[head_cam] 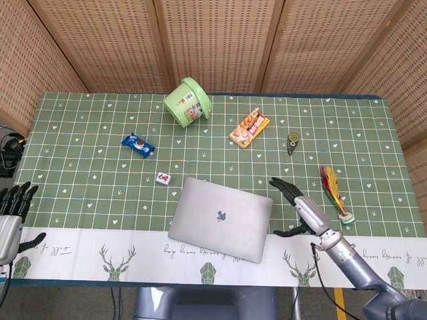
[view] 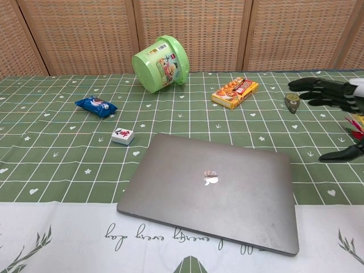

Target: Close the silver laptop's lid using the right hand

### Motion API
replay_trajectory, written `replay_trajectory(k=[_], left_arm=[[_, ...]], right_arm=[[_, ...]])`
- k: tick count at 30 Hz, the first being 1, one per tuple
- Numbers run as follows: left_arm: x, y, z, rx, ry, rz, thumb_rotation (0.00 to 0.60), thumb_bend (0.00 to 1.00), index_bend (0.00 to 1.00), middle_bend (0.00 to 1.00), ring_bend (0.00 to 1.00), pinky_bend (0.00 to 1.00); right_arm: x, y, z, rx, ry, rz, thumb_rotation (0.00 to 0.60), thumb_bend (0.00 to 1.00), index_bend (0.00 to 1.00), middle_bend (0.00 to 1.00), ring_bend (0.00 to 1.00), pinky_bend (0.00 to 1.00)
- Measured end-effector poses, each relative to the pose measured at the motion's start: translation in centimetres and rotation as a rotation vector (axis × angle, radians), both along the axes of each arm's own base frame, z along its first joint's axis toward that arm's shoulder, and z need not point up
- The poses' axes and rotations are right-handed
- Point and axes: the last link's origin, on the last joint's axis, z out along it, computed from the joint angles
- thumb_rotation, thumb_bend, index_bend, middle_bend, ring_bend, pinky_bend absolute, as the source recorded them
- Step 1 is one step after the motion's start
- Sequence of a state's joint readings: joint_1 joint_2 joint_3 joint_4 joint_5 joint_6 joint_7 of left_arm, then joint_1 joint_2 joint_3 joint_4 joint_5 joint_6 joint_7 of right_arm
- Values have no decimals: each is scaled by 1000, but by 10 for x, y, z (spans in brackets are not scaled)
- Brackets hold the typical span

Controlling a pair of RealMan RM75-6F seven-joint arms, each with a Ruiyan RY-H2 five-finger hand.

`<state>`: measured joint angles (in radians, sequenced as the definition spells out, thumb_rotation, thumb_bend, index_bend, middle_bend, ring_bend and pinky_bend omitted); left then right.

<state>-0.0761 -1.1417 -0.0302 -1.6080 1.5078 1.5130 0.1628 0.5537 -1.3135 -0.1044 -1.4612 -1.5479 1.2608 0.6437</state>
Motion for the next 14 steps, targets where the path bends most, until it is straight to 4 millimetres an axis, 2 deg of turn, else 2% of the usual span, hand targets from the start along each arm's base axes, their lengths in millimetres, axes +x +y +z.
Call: replay_trajectory(k=[5, 9, 14], left_arm=[[-2, -3, 0, -4, 6, 7, 600, 0, 0, 0, 0, 0], [-3, -4, 0, -6, 9, 6, 600, 0, 0, 0, 0, 0], [-5, -6, -1, -10, 15, 12, 600, 0, 0, 0, 0, 0]], right_arm=[[-21, 14, 18, -218, 187, 13, 600, 219, 0, 0, 0, 0], [-40, 36, 39, -407, 321, -12, 600, 220, 0, 0, 0, 0], [-57, 59, 54, -532, 447, -41, 600, 220, 0, 0, 0, 0]])
